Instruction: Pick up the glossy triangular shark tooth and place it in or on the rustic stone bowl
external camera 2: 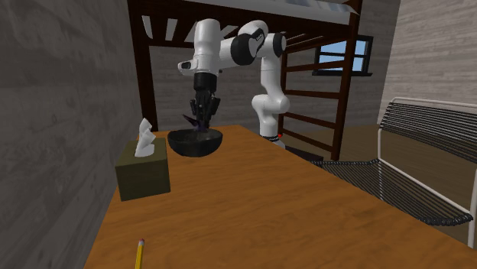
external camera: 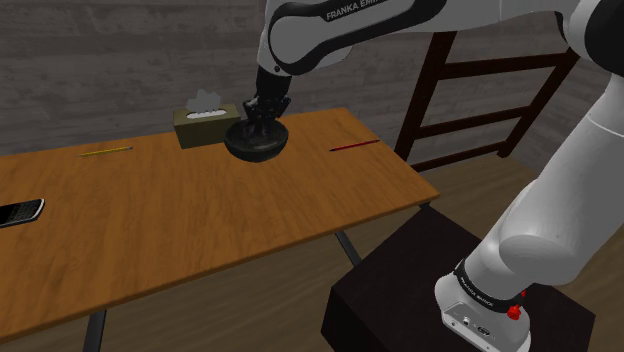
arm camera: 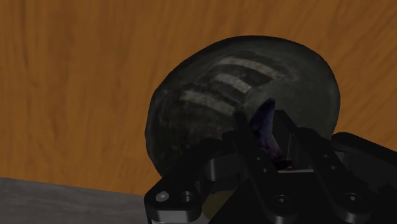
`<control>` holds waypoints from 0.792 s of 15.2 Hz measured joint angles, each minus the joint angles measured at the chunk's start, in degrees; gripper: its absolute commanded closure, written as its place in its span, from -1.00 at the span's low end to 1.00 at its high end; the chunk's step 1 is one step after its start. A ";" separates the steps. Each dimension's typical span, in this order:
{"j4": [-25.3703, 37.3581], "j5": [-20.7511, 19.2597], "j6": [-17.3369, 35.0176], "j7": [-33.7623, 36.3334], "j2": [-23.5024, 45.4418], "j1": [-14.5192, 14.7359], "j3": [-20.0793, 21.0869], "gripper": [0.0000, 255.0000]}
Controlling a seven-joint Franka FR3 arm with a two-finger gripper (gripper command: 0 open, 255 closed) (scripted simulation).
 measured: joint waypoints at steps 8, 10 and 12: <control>-0.68 -0.05 0.97 0.03 0.27 0.05 0.04 -1.00; -0.67 -0.05 0.98 0.03 0.27 0.06 0.04 -1.00; -0.67 -0.05 0.98 0.04 0.27 0.06 0.04 -1.00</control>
